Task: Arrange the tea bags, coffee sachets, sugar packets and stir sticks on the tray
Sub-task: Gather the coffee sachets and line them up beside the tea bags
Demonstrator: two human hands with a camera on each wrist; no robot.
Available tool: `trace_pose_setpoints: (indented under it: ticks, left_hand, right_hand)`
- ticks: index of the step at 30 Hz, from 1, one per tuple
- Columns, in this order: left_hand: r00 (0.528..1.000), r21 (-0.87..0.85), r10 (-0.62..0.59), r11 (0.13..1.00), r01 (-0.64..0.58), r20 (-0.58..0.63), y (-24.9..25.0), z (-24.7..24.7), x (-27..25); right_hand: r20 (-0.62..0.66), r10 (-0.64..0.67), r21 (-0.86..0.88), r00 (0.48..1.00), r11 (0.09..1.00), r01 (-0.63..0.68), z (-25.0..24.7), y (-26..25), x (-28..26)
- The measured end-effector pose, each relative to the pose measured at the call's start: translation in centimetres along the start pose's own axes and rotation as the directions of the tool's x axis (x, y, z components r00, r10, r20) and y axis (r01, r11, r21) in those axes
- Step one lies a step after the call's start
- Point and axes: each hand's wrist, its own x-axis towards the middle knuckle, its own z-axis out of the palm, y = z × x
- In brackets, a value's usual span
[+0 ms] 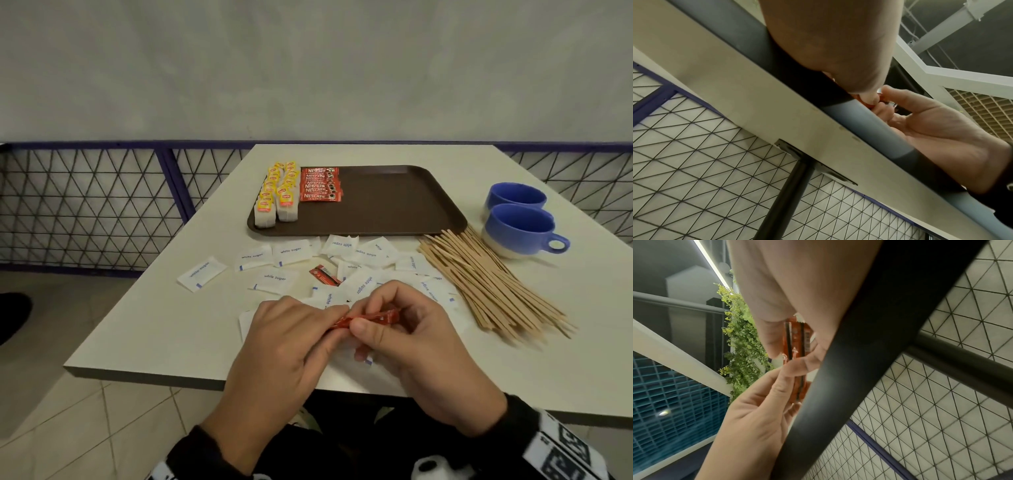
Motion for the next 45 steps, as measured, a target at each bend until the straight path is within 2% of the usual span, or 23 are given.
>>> trace_pose_setpoints:
  ticks: [4, 7, 10, 12, 14, 16, 21, 26, 30, 34, 37, 41, 45]
  left_hand:
    - [0.996, -0.069, -0.055, 0.996, 0.050, -0.066, -0.2, 0.1, 0.1]
    - [0.997, -0.076, -0.065, 0.995, 0.061, -0.046, -0.3, 0.2, 0.0]
    - [0.985, -0.155, -0.172, 0.973, 0.171, 0.008, 0.0, -0.1, -0.2]
    - [0.956, -0.266, -0.287, 0.918, 0.294, 0.067, 0.1, -0.4, -0.2]
    - [0.914, -0.407, -0.390, 0.820, 0.402, 0.117, 0.1, -0.5, -0.2]
    - [0.889, -0.462, -0.444, 0.768, 0.443, 0.115, 0.3, -0.6, 0.1]
    - [0.876, -0.575, -0.481, 0.705, 0.414, 0.042, 0.8, -0.8, 0.4]
    - [0.873, -0.607, -0.483, 0.674, 0.421, 0.069, 0.5, -0.9, 0.1]
    - [0.890, -0.596, -0.449, 0.693, 0.407, 0.086, 0.4, -0.8, 0.0]
    - [0.869, -0.652, -0.491, 0.640, 0.406, 0.060, 0.4, -0.9, 0.3]
    - [0.887, -0.616, -0.455, 0.679, 0.399, 0.073, 0.7, -0.8, 0.3]
    - [0.953, -0.450, -0.301, 0.850, 0.275, 0.014, 0.4, -0.8, 0.1]
    - [0.968, -0.386, -0.251, 0.894, 0.230, -0.004, 0.1, -0.7, 0.3]
  right_hand:
    - [-0.108, -0.008, -0.102, 0.994, 0.995, -0.003, 0.0, 0.2, -0.3]
    - [-0.142, -0.021, -0.169, 0.990, 0.986, -0.004, 0.0, 0.5, -0.1]
    - [-0.136, -0.029, -0.181, 0.990, 0.984, 0.004, -0.1, 0.6, -0.2]
    - [-0.135, -0.058, -0.197, 0.989, 0.980, 0.030, -0.1, 0.5, -0.4]
    - [-0.135, -0.085, -0.223, 0.987, 0.973, 0.054, -0.1, 0.5, -0.6]
    - [-0.129, -0.096, -0.238, 0.987, 0.969, 0.063, 0.1, 0.5, -0.7]
    - [-0.140, -0.082, -0.225, 0.987, 0.973, 0.049, 0.2, 0.7, -0.7]
    - [-0.159, -0.089, -0.209, 0.983, 0.976, 0.055, 0.1, 0.9, -0.6]
    - [-0.199, -0.081, -0.109, 0.977, 0.992, 0.060, -0.1, 1.0, -0.3]
    - [-0.125, -0.024, -0.101, 0.992, 0.995, 0.011, 0.1, 0.8, 0.0]
    - [-0.067, -0.039, -0.153, 0.997, 0.988, 0.028, 0.3, 0.8, -0.2]
    - [-0.065, -0.080, -0.131, 0.995, 0.989, 0.071, 0.3, 0.8, -0.4]
    - [-0.026, -0.088, -0.141, 0.996, 0.986, 0.083, 0.4, 0.9, -0.5]
